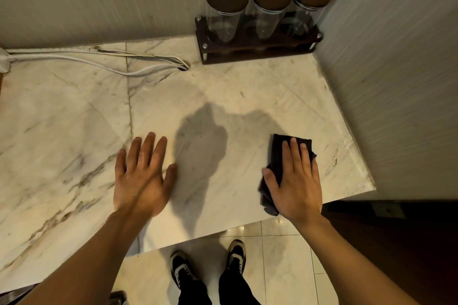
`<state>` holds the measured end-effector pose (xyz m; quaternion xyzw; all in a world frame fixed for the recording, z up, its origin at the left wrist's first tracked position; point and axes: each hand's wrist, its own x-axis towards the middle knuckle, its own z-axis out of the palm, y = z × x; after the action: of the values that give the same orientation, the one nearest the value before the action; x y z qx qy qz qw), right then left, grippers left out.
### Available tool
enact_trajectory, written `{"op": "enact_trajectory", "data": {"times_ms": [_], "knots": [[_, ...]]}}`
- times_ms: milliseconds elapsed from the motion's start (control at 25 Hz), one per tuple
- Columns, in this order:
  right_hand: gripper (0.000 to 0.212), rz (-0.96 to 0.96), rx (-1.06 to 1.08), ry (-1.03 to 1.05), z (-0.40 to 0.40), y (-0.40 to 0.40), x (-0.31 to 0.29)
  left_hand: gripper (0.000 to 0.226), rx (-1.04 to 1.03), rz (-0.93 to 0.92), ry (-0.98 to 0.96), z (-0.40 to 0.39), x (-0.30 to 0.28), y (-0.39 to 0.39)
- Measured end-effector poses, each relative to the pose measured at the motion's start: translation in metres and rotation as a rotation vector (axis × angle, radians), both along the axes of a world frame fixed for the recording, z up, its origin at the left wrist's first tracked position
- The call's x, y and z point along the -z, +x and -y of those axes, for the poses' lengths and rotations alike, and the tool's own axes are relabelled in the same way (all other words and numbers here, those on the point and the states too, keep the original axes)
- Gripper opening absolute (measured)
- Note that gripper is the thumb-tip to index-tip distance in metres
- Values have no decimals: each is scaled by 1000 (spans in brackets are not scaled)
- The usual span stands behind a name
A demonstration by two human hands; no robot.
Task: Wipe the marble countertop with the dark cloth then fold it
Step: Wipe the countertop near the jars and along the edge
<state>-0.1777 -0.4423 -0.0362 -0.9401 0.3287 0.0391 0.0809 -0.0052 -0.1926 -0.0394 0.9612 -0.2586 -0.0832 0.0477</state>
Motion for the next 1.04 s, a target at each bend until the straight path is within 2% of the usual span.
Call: {"op": "enact_trajectory", "data": {"times_ms": [200, 400, 640, 840, 1040], "knots": [[78, -25, -139, 16, 13, -21, -2, 65, 14, -4, 5, 1, 1, -1], [74, -72, -385, 5, 44, -40, -7, 65, 11, -10, 12, 4, -1, -2], [76, -180, -595, -33, 84, -46, -9, 74, -148, -76, -20, 34, -5, -20], [77, -168, -686, -5, 100, -40, -10, 68, 18, -12, -34, 60, 2, -35], [77, -184, -746, -15, 117, -19, -11, 66, 33, 13, 44, 67, 1, -37]]}}
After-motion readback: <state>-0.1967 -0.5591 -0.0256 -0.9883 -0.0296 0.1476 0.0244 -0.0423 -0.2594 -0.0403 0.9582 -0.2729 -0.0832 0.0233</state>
